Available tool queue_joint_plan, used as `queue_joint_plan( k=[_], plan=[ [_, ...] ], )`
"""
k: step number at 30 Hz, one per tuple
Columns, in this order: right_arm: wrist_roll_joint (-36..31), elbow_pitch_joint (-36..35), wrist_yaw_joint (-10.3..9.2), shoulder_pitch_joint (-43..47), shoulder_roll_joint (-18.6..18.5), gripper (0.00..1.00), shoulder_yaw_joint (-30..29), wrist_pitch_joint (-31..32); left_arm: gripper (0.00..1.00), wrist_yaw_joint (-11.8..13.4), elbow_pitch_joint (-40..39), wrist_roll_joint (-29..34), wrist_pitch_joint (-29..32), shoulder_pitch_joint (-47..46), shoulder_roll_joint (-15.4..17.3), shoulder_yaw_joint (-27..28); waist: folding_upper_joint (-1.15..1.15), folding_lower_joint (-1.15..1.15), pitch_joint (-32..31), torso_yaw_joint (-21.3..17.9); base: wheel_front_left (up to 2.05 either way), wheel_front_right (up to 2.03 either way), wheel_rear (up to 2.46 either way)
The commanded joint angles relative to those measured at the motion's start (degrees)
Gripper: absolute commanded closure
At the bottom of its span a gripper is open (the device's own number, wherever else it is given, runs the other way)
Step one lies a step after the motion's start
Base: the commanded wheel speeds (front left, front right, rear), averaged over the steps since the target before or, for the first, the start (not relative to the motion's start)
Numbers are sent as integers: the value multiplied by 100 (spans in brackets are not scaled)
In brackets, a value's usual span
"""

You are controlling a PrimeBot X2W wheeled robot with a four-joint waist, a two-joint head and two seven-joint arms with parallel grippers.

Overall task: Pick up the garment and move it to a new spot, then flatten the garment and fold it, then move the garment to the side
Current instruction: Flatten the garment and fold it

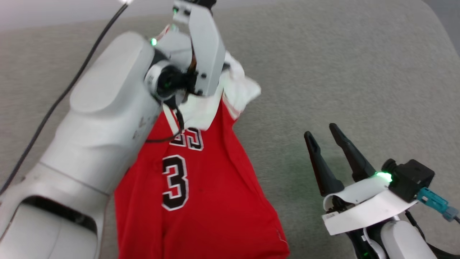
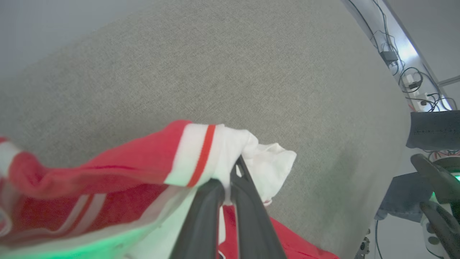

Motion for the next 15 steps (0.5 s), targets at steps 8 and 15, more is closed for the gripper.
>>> queue_joint_plan(
  k=[8,15],
  plan=[
    [218,449,0,-226,68,0,240,-325,0,-45,917,302,-1132,-517,-233,-449,0,0,516,-610,0,0,0],
    [181,592,0,-313,-181,0,265,-341,0,-45,778,-108,-1435,-545,-85,-949,0,0,275,-129,0,0,0]
  ],
)
